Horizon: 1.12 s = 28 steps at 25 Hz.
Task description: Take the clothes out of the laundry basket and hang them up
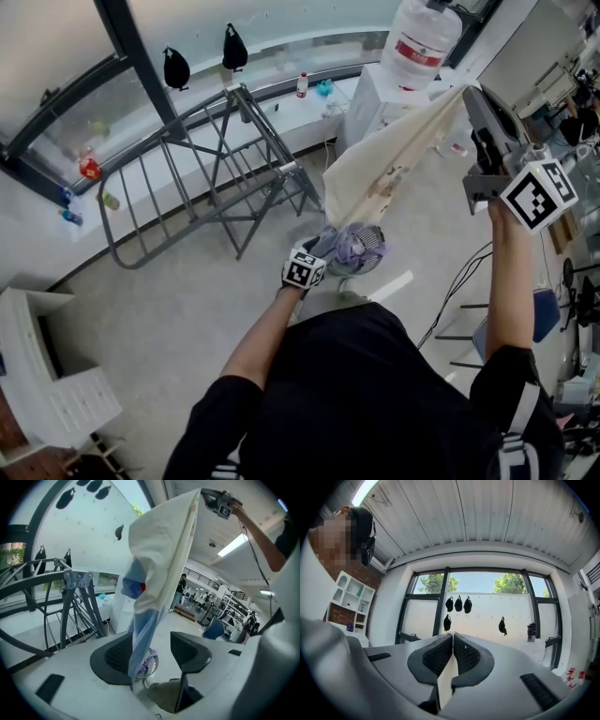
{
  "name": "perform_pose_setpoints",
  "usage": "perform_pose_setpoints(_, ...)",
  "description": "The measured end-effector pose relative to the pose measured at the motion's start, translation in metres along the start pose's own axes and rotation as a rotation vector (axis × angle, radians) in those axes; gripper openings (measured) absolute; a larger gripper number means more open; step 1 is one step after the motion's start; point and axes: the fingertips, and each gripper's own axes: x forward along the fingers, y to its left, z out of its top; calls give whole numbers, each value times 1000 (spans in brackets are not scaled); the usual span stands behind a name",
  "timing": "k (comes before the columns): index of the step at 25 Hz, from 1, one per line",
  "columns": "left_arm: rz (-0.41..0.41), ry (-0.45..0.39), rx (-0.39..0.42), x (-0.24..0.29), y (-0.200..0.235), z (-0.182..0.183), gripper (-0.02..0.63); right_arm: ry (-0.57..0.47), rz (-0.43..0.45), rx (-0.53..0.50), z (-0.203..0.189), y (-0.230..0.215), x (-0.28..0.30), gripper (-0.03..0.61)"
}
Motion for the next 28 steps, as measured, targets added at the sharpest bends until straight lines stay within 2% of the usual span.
perform_pose_setpoints(3,-1,21,13,11,-2,-2,233,-5,13,-32,9,8,-3,6)
perform_pose_setpoints(6,-13,59,23,25,-8,-8,233,3,-17,-13,10,5,-12,6)
perform_pose_setpoints(12,-76,138,72,54,-47,-11,231,17,-34,-21,10,4,-15,6)
perform_pose_setpoints(13,-71,143,71,57,-50,-12,212,20,-34,-20,9,5,-15,6)
perform_pose_setpoints(15,-45,148,68,60,-48,-12,99,19,-29,-22,11,7,-12,6)
perform_pose_setpoints(17,-14,150,69,60,-42,-11,52,11,-18,-38,16,8,-9,6)
perform_pose_setpoints(18,-4,147,64,58,-39,-11,15,7,-17,-47,18,7,-9,6)
perform_pose_setpoints(25,33,82,-19,33,-14,-11,6,5,-78,-1,11,-19,-18,6)
perform_pose_setpoints(28,54,6,-73,14,-4,-3,5,25,-112,-19,2,-31,-21,6)
